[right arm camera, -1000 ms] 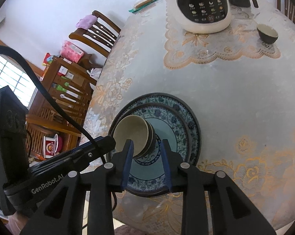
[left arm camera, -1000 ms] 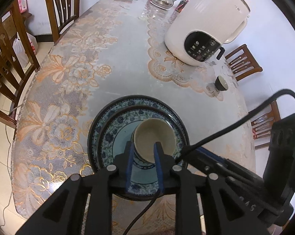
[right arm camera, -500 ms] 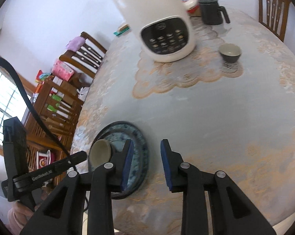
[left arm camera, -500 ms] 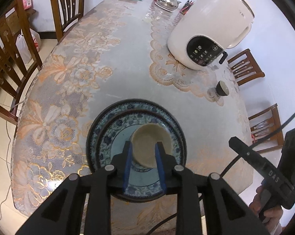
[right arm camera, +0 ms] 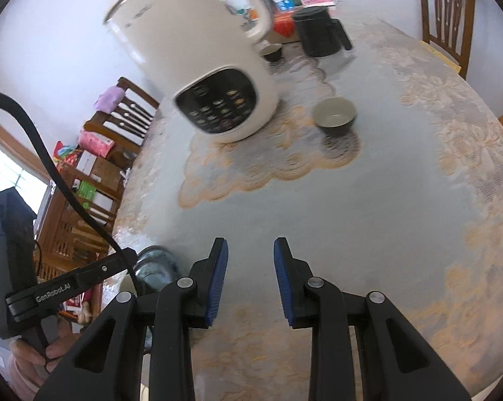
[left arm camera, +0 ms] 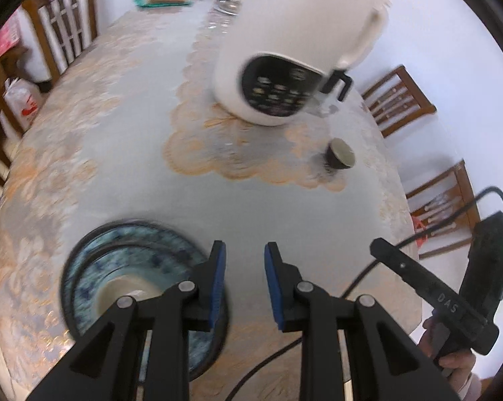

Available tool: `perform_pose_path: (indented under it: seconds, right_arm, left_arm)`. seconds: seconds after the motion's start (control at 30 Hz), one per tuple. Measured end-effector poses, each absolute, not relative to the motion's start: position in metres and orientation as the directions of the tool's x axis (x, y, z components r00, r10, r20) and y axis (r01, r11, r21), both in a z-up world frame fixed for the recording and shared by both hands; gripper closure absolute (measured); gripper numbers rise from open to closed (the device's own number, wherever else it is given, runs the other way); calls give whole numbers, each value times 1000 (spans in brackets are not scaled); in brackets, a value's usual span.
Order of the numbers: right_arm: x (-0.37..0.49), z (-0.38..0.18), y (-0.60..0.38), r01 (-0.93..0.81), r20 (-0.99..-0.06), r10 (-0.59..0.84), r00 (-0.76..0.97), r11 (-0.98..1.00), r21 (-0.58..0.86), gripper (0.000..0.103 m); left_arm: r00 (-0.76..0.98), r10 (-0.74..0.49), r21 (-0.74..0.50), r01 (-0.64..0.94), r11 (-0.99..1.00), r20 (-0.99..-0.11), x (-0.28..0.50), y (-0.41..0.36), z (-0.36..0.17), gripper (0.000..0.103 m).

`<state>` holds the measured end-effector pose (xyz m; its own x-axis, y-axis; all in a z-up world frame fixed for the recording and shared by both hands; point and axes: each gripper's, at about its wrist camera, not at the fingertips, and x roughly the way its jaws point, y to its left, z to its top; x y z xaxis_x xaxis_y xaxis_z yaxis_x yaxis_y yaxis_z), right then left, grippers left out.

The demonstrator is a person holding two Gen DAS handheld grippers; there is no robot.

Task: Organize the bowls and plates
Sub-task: 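Move both tools to the last dark bowl beside the soymilk maker, then close the left tool on the last bowl's rim while the right tool grips it too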

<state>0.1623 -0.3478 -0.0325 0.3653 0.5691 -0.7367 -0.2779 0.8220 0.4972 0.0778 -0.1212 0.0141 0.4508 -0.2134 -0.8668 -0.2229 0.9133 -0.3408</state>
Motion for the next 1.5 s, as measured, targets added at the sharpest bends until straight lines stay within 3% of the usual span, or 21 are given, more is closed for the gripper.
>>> perform_pose_path:
  seconds: [0.2,0.73,1.13,1.33,1.5]
  right_arm:
    - [193,-42,-373,-246,-752,542,375,840,483,73]
    - [291,-74,-404,-249,-753,545,370,838,485,73]
    - [342,-96,-396,-259,-740,576,347,817,515,74]
    - [351,-105,-393,-266,-745,581,328,814,517,79]
    - [354,-110,-390,-270,-747,584,316,811,520,83]
  left_arm:
    - [449,-256,-366,-176,914,-856,113,-157,9,79]
    - [475,-308,-455,-233,860,-824,213,-201,-17,79]
    - [472,-299,-443,-229,867,-830,267,-230,-43,79]
    - [450,-299,-431,-228,873,-842,279,-237,-56,79]
    - [427,-311,-433,-225,873,-849,285,-241,-66,87]
